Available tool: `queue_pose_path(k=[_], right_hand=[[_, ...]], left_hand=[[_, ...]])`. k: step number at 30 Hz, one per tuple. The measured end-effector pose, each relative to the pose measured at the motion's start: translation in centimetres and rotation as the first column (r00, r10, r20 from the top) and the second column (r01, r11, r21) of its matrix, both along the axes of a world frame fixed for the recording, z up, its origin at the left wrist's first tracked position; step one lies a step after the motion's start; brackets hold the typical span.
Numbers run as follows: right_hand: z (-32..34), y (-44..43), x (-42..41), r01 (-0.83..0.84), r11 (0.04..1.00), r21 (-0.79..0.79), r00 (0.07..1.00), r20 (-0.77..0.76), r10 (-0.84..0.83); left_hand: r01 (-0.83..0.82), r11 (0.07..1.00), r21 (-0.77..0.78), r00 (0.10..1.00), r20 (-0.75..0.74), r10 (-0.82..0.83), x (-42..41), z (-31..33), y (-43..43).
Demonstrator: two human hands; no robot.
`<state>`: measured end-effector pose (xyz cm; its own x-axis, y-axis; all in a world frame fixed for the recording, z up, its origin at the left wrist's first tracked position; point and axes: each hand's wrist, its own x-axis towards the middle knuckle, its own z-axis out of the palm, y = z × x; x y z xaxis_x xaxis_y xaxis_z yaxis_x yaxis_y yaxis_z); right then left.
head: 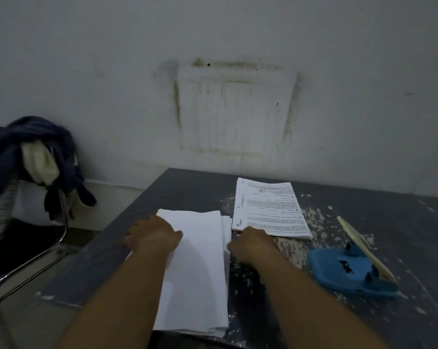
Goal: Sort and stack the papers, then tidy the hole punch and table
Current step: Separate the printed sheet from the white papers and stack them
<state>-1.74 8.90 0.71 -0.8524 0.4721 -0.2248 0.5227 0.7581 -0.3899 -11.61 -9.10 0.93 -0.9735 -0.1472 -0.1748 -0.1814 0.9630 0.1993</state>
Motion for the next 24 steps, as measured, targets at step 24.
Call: queue_pose_path(k=[24], right_hand=[[-1.7,-6.0,-2.7,0.266,0.951,-0.157,0.962,0.108,-0.252]], left_hand=[[-0.124,0.991,0.05,0.982,0.148,0.116,1.0,-1.1,-2.0]])
